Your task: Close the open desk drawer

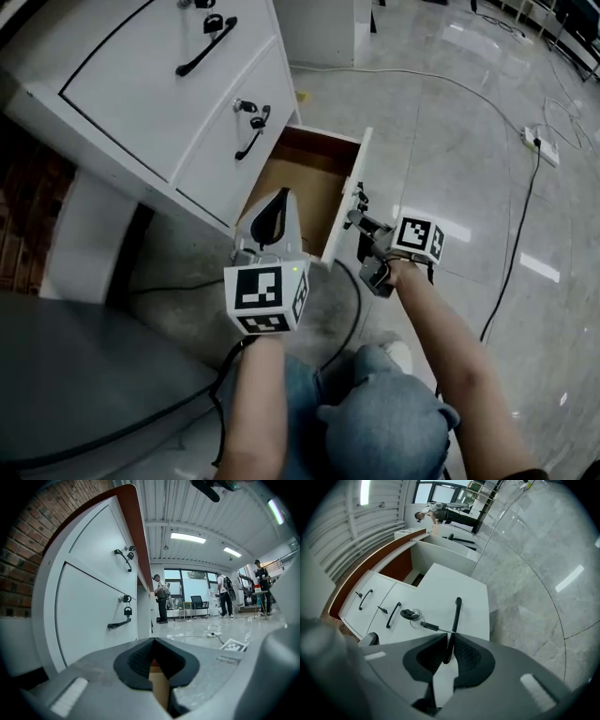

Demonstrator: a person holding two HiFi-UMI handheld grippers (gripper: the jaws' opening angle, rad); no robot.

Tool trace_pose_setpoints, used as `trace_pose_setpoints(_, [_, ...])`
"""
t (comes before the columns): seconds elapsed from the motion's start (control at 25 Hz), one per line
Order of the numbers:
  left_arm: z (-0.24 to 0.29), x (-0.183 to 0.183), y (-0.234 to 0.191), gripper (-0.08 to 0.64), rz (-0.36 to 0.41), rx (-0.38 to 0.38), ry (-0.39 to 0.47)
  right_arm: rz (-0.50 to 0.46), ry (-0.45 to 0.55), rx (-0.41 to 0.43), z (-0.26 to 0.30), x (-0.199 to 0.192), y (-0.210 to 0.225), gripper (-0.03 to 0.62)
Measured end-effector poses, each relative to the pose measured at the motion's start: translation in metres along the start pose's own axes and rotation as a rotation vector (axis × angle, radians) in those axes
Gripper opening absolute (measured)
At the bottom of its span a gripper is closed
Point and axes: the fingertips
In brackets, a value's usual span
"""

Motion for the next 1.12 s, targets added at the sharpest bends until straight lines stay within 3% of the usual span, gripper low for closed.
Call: trace_pose_setpoints(1.12, [-0.023,-0.010,-0.031,0.000,-0.008,0.081,-0.012,-0.001,-0.059,0.007,0.059,-0.021,-0.020,0.046])
Point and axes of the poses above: the fingertips, and each gripper's own axes: z forward along the fingers, y to its right, x out of its top, and after that the axes turned 2 degrees about z, right-handed
